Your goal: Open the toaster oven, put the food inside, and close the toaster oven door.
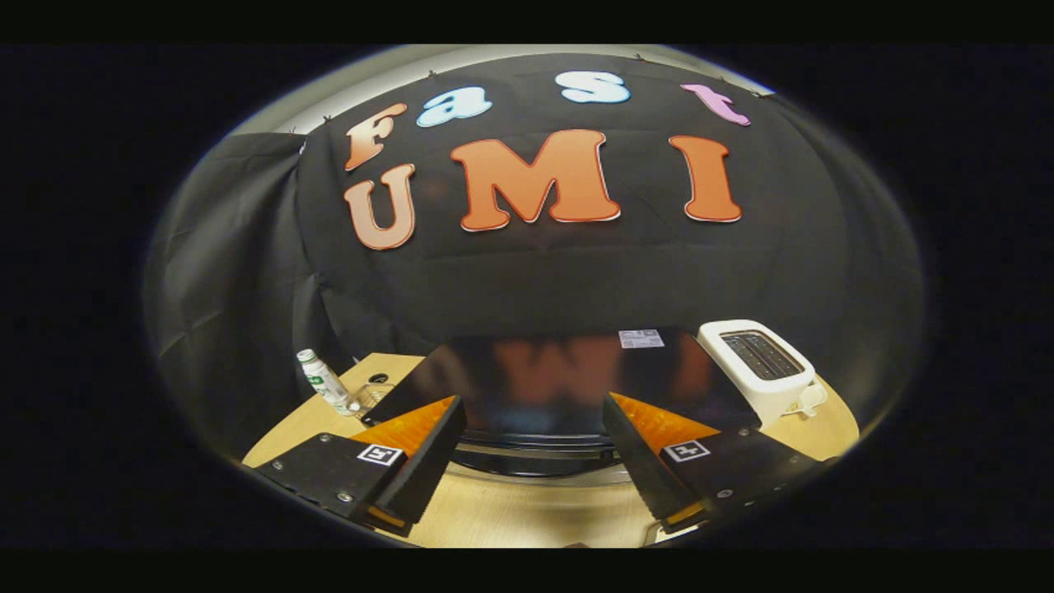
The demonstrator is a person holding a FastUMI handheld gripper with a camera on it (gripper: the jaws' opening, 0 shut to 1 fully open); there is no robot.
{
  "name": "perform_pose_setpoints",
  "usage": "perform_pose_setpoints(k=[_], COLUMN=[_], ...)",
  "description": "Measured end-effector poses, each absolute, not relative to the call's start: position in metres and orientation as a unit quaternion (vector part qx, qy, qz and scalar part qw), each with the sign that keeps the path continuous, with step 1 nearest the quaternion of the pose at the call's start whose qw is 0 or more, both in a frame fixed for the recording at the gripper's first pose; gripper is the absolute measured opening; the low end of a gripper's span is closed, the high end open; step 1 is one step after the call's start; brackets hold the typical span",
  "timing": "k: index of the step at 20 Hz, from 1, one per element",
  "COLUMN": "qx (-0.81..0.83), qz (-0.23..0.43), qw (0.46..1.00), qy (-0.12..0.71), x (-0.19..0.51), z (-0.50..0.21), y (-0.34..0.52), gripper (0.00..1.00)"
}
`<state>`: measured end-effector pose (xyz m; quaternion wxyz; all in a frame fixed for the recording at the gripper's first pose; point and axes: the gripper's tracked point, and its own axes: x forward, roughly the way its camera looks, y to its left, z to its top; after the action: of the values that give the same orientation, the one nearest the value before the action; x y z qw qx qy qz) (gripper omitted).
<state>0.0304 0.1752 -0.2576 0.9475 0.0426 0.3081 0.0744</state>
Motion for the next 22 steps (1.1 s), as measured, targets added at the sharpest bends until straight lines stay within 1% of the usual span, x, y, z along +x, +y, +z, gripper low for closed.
perform_pose_setpoints(k=[4, 5, 7, 8, 11, 14, 16, 22], qx=[0.037, 0.032, 0.009, 0.000, 0.008, 0.003, -0.003, -0.003], qz=[0.056, 0.053, 0.055, 0.057, 0.065, 0.079, 0.092, 0.139], qw=[0.942, 0.948, 0.949, 0.949, 0.954, 0.945, 0.938, 0.894], qy=[0.328, 0.312, 0.311, 0.311, 0.292, 0.316, 0.333, 0.426], x=[0.019, 0.019, 0.011, 0.005, -0.009, -0.033, -0.053, -0.126], z=[-0.277, -0.273, -0.273, -0.275, -0.271, -0.270, -0.273, -0.310], y=[0.171, 0.171, 0.168, 0.167, 0.166, 0.169, 0.171, 0.181], gripper=[0.99, 0.99, 0.98, 0.99, 0.97, 0.91, 0.91, 0.91])
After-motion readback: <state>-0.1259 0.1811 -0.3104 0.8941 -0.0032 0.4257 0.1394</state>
